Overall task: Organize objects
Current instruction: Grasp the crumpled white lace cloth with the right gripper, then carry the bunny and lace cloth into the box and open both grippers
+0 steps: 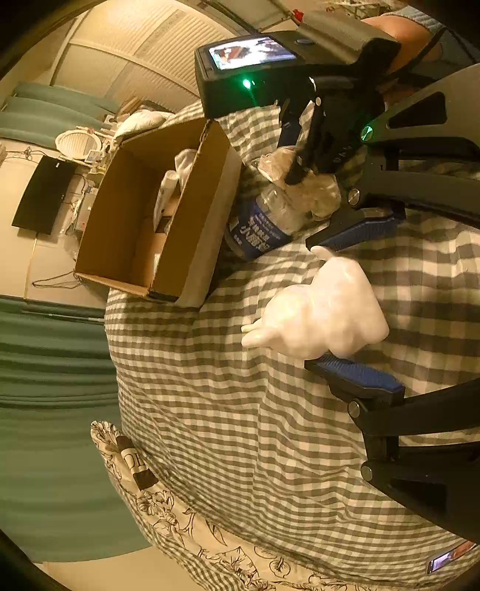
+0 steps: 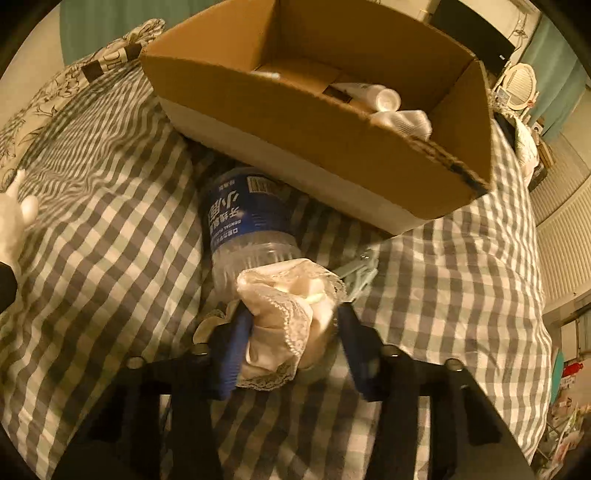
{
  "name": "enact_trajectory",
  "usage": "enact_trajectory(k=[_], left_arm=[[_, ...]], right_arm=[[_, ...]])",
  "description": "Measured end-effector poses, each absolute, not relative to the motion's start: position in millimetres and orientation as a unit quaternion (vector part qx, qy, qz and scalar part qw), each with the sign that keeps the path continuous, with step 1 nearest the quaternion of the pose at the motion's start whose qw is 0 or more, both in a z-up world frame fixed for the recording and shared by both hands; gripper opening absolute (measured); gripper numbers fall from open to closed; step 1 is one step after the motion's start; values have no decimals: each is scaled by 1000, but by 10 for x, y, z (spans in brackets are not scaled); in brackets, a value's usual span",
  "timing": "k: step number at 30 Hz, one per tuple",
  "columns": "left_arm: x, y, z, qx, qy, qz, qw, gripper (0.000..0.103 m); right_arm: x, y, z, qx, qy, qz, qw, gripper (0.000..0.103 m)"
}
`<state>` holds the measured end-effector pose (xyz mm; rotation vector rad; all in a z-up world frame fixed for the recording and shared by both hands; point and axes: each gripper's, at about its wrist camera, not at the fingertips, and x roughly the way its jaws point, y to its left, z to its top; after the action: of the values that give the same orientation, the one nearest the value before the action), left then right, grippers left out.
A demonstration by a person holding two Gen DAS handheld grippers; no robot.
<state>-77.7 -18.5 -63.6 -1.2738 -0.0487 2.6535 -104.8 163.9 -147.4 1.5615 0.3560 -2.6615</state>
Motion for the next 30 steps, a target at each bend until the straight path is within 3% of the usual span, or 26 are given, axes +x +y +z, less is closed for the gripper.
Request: enact_trajectory(k=[1,4,19,30], left_arm=[[-760,-177,-617,-429,-17,898,100,58],[-701,-147,-528,-423,-19,900,105,58],[-538,84,183,-377,-40,912,154,58],[-1055,419,661,-330,-7,930,164,58]], right_arm=[[-1025,1657,-1439,498,111,-860,18,25],[-923,1701,-1283,484,108,-868,29,17],[-300,1890,-115,381,85,-918,66,15],[-354,2100,643,305,84,-946,69,15]])
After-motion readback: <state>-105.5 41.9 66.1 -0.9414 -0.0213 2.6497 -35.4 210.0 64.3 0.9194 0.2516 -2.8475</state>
